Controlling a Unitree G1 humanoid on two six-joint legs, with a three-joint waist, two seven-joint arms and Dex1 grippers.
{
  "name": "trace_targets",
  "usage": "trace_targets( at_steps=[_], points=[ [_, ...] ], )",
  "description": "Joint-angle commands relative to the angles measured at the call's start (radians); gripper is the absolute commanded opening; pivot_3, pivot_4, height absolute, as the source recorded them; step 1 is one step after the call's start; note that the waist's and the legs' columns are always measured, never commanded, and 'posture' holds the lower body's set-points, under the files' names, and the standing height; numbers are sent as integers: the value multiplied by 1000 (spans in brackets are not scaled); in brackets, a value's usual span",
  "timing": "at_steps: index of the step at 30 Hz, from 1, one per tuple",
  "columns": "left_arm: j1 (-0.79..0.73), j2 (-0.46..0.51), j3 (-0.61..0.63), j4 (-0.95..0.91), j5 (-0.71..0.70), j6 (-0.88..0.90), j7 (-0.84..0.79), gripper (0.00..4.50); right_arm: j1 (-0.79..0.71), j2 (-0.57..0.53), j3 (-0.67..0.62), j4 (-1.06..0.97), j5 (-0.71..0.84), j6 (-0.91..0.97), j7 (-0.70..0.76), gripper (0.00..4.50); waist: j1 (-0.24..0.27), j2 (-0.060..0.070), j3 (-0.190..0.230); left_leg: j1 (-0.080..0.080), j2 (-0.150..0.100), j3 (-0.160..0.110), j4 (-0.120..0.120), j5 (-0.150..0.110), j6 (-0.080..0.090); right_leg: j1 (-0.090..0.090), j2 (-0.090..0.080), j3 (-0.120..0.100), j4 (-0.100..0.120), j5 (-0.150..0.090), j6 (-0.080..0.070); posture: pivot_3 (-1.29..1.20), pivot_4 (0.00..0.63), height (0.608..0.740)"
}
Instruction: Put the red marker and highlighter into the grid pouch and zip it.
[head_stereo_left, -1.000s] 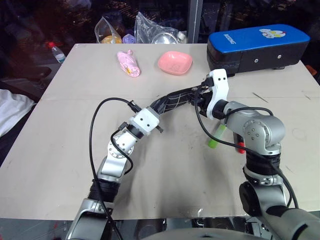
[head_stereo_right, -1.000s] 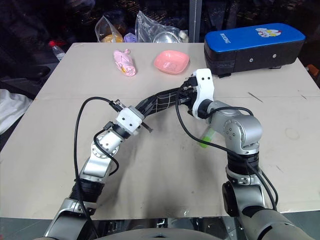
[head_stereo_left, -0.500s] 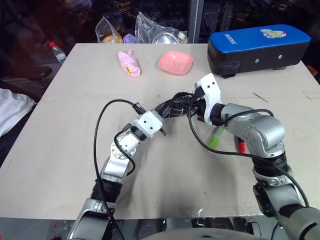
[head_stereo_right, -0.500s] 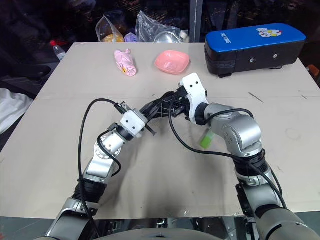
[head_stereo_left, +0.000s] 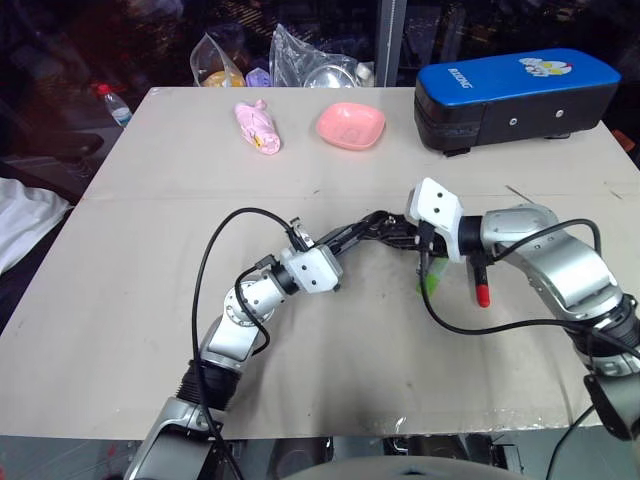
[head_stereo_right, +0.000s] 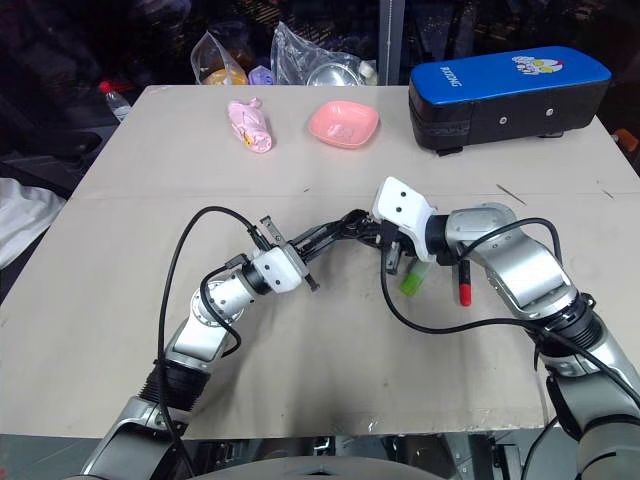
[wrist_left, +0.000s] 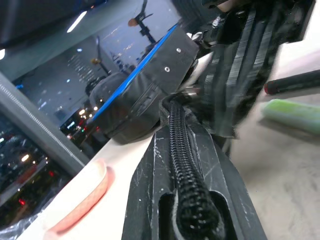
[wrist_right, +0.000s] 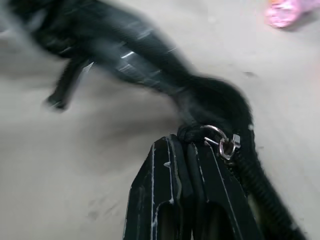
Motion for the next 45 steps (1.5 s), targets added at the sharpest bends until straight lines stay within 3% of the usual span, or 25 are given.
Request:
trace_targets(
  at_steps=[1, 9, 12, 17, 20, 25, 30, 33, 36, 38, 45],
  points=[
    [-16, 0, -11, 0, 0, -23, -6, 94, -9, 10, 12, -64, -3, -67, 57, 0, 0, 0, 0, 0, 0, 0, 0, 0, 0, 0, 0, 0, 0, 0, 0, 0, 150, 738],
    [-16, 2, -29, 10, -24, -44, -44, 94, -13, 50, 24, -21, -104, -113, 10, 0, 2, 0, 0, 0, 0, 0, 0, 0, 0, 0, 0, 0, 0, 0, 0, 0, 150, 738],
    [-14, 3, -28, 9, -32, -48, -54, 94, -26, 85, -1, 29, -169, -128, -76, 0, 2, 0, 0, 0, 0, 0, 1, 0, 0, 0, -1, 0, 0, 0, 0, 0, 150, 738],
    [-21, -4, -9, 14, -14, -41, -26, 94, -17, 90, -33, -1, -138, -120, -42, 0, 3, 0, 0, 0, 0, 1, 1, 1, -2, 0, 0, 0, 1, 0, 0, 0, 150, 738],
    [-37, -5, 22, 25, 13, -32, 22, 0, 1, 57, -71, -68, -68, -29, 2, 832, 7, 0, 0, 0, 0, 0, 1, 1, -1, 0, 0, 0, 1, 0, 0, 0, 150, 738],
    [-54, -4, 35, 41, 37, -32, 67, 0, 54, -1, -157, -148, 8, 74, 5, 3177, 8, 0, 0, 0, 0, 0, 1, 0, 0, 0, -1, 0, 1, 0, 0, 0, 150, 738],
    [-52, -2, 34, 47, 40, -37, 79, 0, 82, -57, -340, -174, 167, 237, -7, 3177, 14, 0, 0, 0, -1, 0, 1, 0, 0, 0, -1, 0, 1, 0, 0, 0, 150, 738],
    [-51, -5, 30, 53, 43, -42, 84, 0, 63, -33, -403, -132, 191, 270, -72, 2361, 14, 0, 0, 0, 0, 0, 1, 0, 0, 0, -1, 0, 1, 0, 0, 0, 150, 738],
    [-49, -10, 24, 58, 45, -48, 86, 0, 19, 19, -409, -67, 174, 293, -168, 767, 10, 0, 0, 1, 0, 0, 1, 0, 0, 1, -1, 1, 2, 0, 0, 0, 150, 738],
    [-50, -12, 22, 62, 45, -52, 85, 0, 0, 36, -384, -33, 152, 296, -203, 58, 9, 0, 0, 1, 0, 0, 1, 0, 0, 0, 0, 1, 2, 0, 0, 0, 150, 738],
    [-58, -14, 18, 79, 41, -64, 81, 0, -35, 94, -319, 46, 105, 270, -271, 58, 9, 0, 0, 0, -1, 1, 1, 0, -1, 0, 0, 0, 1, 0, 0, 0, 150, 738]
  ],
)
